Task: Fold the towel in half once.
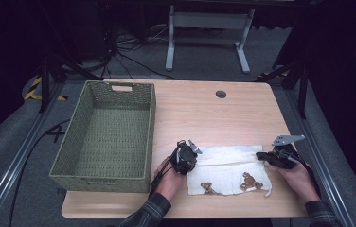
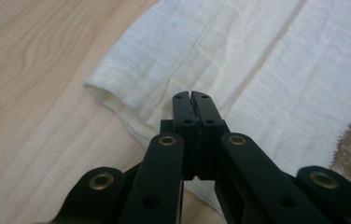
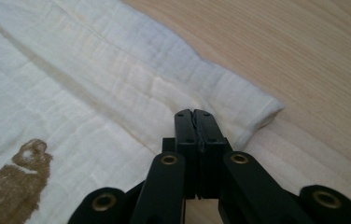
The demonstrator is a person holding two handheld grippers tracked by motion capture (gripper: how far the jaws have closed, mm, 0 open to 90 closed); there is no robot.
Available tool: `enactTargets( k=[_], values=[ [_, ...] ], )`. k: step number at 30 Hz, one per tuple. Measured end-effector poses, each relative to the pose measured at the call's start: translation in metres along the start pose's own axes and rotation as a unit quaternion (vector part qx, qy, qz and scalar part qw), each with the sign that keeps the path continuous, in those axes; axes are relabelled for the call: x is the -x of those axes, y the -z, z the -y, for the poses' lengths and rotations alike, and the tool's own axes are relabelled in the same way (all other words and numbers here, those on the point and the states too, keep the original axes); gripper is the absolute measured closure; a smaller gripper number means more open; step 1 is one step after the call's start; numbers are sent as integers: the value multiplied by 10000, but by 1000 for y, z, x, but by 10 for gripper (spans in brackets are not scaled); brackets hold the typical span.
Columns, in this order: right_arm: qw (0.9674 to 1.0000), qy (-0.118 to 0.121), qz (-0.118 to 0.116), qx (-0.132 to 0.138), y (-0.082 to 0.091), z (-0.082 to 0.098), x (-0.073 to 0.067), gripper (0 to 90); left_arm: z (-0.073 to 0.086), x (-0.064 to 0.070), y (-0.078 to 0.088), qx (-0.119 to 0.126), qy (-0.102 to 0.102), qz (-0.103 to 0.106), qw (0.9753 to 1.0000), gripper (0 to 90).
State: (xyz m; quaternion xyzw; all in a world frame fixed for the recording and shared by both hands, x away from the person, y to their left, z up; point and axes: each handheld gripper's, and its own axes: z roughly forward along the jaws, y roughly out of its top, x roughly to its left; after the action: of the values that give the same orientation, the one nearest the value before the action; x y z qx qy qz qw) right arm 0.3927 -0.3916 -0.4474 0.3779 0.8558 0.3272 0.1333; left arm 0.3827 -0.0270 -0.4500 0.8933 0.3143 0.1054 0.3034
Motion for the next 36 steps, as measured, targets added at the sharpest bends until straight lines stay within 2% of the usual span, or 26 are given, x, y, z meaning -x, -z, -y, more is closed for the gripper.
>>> enactTargets(
  k=[2,4,5,9,10,11,12,14,15,16,22,26,28,33,35,36],
  values=[
    [10000,-22,29,35,-3,-3,5,899,-5,-5,-3,64,66,-77,9999,900],
    [10000,-53,16,71,-4,-5,10,900,-7,-9,-5,42,81,-75,9999,900],
    [9999,-64,17,95,-4,-5,11,899,-8,-9,-5,111,138,-80,9998,900],
    [9998,-52,-4,182,-3,-7,14,899,-9,-11,1,225,185,-99,9995,900],
    [9995,-52,-12,304,2,-7,13,899,-9,-11,4,295,191,-129,9993,900],
    [9994,-54,-4,355,5,-8,12,899,-9,-11,10,397,290,-98,9987,900],
    [9992,-27,-21,393,8,-8,11,899,-9,-12,13,418,252,-95,9988,900],
    [9990,-49,-38,437,10,-9,9,899,-9,-11,16,515,322,-81,9981,900],
    [9988,-25,-30,484,13,-9,7,899,-8,-10,24,595,357,7,9976,900],
    [9985,5,-33,538,20,-8,3,899,-7,-10,29,629,340,55,9974,900],
    [9981,52,-95,609,36,0,-11,899,-5,-1,44,790,232,33,9966,900],
    [9978,74,-146,643,43,4,-20,899,-2,6,49,722,154,33,9973,900],
    [9979,123,-153,617,44,6,-23,899,1,10,49,706,165,83,9973,900],
    [9979,68,-277,583,47,16,-29,899,10,18,49,588,155,182,9980,900],
    [9980,64,-344,531,47,20,-32,899,14,20,48,478,133,223,9985,900],
    [9981,70,-356,507,46,22,-33,898,15,20,47,451,199,240,9985,900]
  ],
)
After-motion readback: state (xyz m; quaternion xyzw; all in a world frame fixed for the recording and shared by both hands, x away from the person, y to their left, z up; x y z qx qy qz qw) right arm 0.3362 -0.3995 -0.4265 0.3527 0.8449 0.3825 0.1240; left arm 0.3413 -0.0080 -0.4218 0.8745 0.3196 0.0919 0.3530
